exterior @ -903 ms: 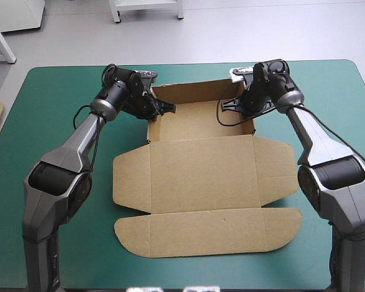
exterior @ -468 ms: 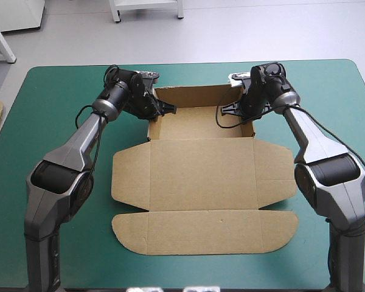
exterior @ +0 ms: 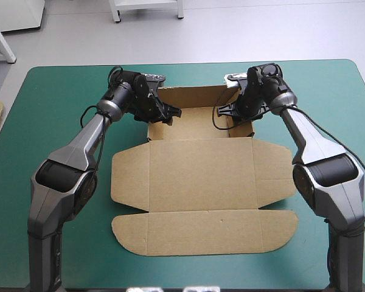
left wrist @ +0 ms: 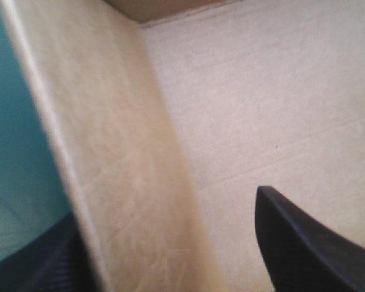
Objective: Fold the box
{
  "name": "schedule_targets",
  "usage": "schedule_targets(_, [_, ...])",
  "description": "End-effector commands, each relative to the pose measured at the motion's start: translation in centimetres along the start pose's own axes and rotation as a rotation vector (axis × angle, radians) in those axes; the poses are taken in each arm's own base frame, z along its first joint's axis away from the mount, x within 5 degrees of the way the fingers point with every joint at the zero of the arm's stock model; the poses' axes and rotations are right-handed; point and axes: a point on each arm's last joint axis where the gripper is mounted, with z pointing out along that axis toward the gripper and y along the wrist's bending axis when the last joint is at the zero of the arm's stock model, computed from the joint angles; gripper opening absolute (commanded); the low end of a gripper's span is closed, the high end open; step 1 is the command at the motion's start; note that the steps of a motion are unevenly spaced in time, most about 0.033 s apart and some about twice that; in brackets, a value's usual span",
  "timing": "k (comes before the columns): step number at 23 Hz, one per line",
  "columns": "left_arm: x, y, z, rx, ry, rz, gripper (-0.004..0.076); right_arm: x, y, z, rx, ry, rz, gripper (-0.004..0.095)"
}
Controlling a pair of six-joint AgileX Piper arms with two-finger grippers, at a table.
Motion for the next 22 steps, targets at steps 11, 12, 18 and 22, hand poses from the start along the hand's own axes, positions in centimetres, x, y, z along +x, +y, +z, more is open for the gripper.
schedule_targets(11, [-1.8,-1.8,-12.2,0.003,-0.241,0.093,0.0477,-0.9,-0.1,-12.1,0.049,-0.284,-0.030,0.0473])
schedule_targets(12, [-1.6,-1.6,-12.9,-0.022,-0.245,0.099,0.0475,-0.9,-0.5,-12.4,0.046,-0.288,-0.019,0.0473])
schedule_targets(18, [0.5,-0.5,-15.7,-0.152,-0.242,0.112,0.0475,-0.1,-1.2,-15.6,0.039,-0.344,-0.003,0.0473])
schedule_targets(22, [3.6,-0.5,-20.5,-0.159,-0.337,0.119,0.0474,1.4,-0.9,-20.0,0.020,-0.433,-0.050,0.0473])
